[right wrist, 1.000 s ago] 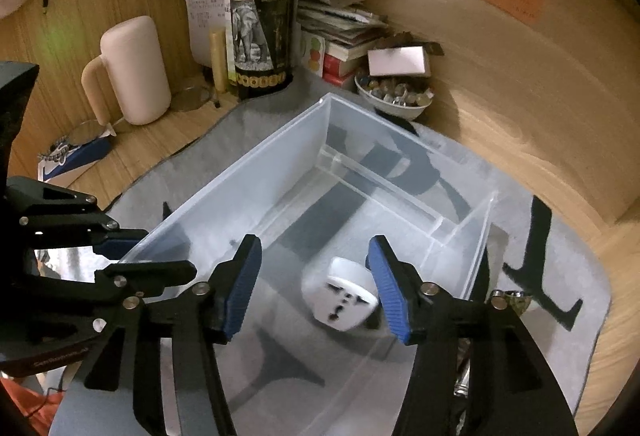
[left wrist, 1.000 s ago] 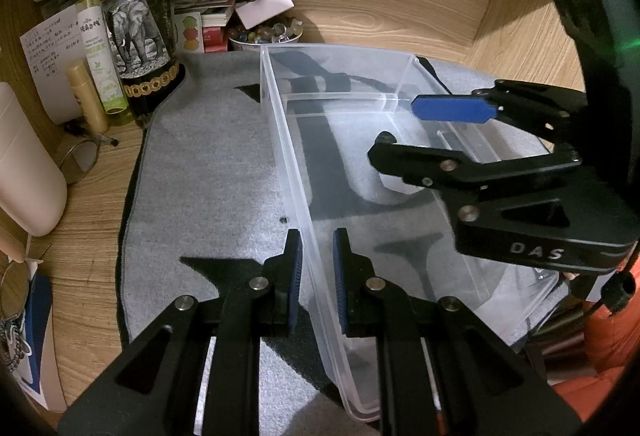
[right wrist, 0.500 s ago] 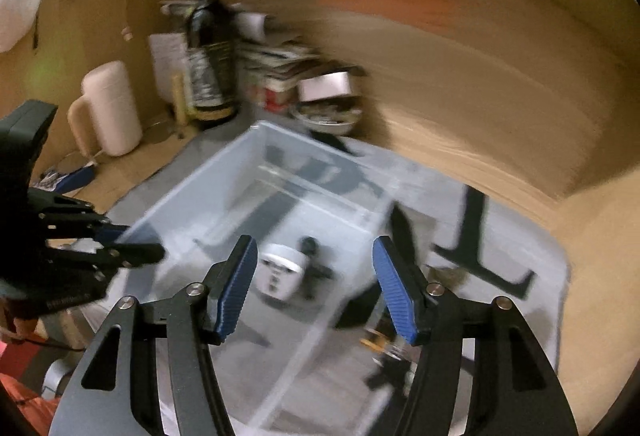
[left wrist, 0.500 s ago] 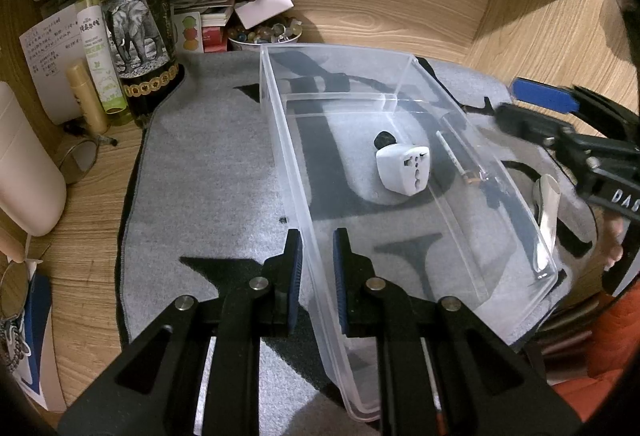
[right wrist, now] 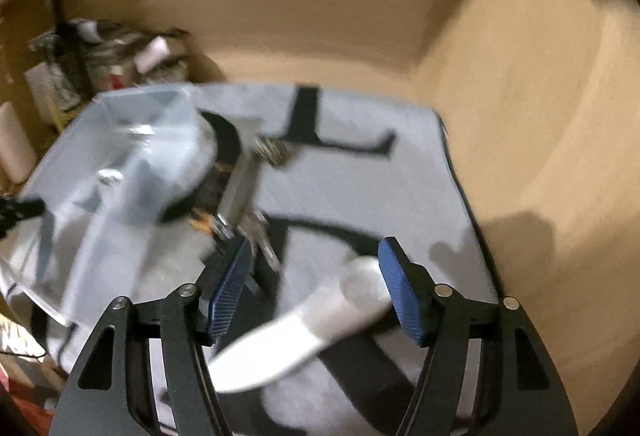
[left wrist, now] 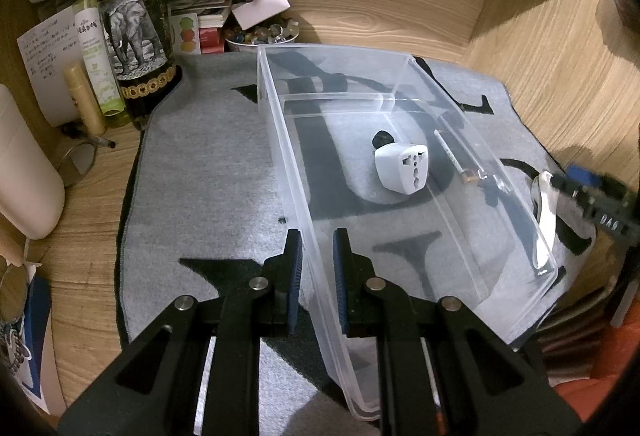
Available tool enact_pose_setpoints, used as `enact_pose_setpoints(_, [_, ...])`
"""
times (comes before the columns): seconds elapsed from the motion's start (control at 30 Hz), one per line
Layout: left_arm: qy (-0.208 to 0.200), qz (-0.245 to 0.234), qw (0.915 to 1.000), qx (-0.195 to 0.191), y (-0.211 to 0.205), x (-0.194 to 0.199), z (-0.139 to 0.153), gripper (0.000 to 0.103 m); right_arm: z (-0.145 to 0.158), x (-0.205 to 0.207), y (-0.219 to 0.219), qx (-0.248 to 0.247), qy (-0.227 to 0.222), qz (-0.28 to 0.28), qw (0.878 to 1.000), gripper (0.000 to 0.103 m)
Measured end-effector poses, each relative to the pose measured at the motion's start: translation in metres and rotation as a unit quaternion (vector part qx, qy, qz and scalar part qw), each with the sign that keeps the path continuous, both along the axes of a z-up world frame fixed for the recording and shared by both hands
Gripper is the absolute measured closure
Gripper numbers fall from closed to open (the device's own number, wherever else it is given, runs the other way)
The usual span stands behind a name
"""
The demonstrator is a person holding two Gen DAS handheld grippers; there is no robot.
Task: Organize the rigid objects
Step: 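Grasp the white handheld massager by its head with the right gripper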
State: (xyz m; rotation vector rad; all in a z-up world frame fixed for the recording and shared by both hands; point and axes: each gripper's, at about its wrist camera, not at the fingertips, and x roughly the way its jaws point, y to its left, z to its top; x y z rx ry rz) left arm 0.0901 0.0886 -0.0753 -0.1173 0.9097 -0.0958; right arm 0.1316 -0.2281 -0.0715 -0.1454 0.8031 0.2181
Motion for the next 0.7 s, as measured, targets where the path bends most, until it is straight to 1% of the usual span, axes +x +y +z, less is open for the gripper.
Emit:
enact_pose_setpoints(0.13, [0.000,0.000,1.0000,0.000,0.000,0.000,0.000,0.090,-0.026,-0.002,-0.012,0.020,0.043,-0.023,0.999,0.040])
enact_pose_setpoints(0.2, [0.000,0.000,1.0000,0.001,0.000,0.000,0.000,0.090,-0.038,-0.002,-0.017,0.041,0.060,-0.028,0.997,0.039])
enact_pose_setpoints(0.27, [0.000,0.000,1.0000,0.001,0.000,0.000,0.000,0.090,-0.044,0.001,-0.020,0.060,0.069,-0.036,0.995,0.035])
enact_pose_setpoints(0.4, [0.000,0.000,1.0000,0.001,0.000,0.000,0.000,0.090,-0.049,0.008,-0.023,0.064,0.067,-0.045,0.995,0.035])
enact_pose_setpoints(0.43, [-0.001,0.000,1.0000,0.001,0.000,0.000,0.000,0.090,-0.050,0.010,-0.023,0.064,0.064,-0.047,0.995,0.036])
enact_pose_setpoints(0.5, [-0.001,0.001,1.0000,0.001,0.000,0.000,0.000,0.090,-0.051,0.012,-0.023,0.062,0.056,-0.051,0.995,0.044])
enact_pose_setpoints(0.57, [-0.001,0.001,1.0000,0.001,0.000,0.000,0.000,0.090,-0.050,0.015,-0.025,0.064,0.052,-0.053,0.995,0.054])
enact_pose_setpoints(0.6, [-0.001,0.001,1.0000,0.001,0.000,0.000,0.000,0.090,-0.051,0.017,-0.025,0.065,0.050,-0.052,0.995,0.056])
enact_pose_setpoints(0.63, [-0.001,0.001,1.0000,0.001,0.000,0.000,0.000,0.090,-0.051,0.019,-0.025,0.064,0.048,-0.052,0.995,0.062])
enact_pose_setpoints(0.67, [-0.001,0.001,1.0000,0.001,0.000,0.000,0.000,0.090,-0.050,0.019,-0.026,0.063,0.047,-0.051,0.996,0.064])
enact_pose_setpoints(0.7, [-0.001,0.001,1.0000,0.001,0.001,0.000,0.000,0.090,-0.049,0.018,-0.026,0.062,0.045,-0.049,0.996,0.064])
